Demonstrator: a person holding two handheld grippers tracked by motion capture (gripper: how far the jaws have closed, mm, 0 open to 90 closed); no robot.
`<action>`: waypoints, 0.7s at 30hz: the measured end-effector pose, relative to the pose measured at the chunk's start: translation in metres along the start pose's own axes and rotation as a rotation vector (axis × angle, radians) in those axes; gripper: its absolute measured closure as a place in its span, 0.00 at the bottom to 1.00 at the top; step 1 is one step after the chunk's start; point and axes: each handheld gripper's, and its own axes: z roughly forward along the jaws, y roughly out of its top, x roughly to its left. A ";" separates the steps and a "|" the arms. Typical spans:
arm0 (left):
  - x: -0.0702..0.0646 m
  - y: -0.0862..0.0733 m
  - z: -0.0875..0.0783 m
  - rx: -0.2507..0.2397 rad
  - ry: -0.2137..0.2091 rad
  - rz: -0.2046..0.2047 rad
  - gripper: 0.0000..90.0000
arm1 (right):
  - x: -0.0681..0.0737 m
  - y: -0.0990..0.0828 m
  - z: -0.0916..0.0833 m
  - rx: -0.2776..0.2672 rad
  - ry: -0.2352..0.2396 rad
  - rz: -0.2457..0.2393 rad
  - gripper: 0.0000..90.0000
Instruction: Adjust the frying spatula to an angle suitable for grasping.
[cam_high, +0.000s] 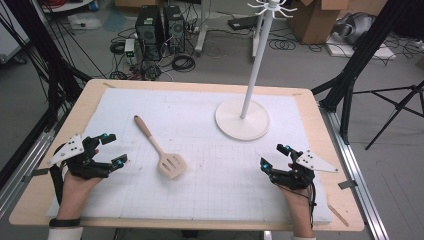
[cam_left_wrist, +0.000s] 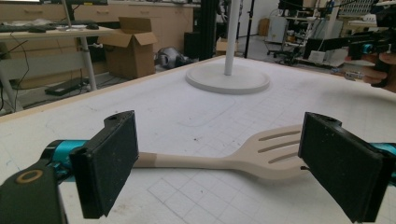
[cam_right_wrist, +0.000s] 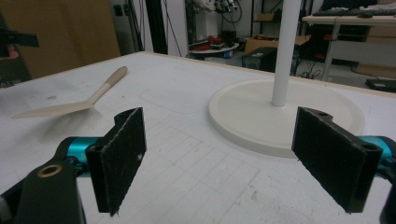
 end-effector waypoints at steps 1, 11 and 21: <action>0.000 0.000 0.000 -0.003 -0.001 0.000 0.14 | 0.000 0.000 0.000 0.001 0.000 -0.003 0.18; -0.001 0.001 -0.002 -0.007 -0.002 -0.001 0.14 | 0.006 0.001 0.006 0.012 0.010 -0.011 0.18; -0.003 0.000 0.000 0.008 -0.026 0.010 0.20 | 0.004 0.001 0.004 0.007 0.004 -0.008 0.18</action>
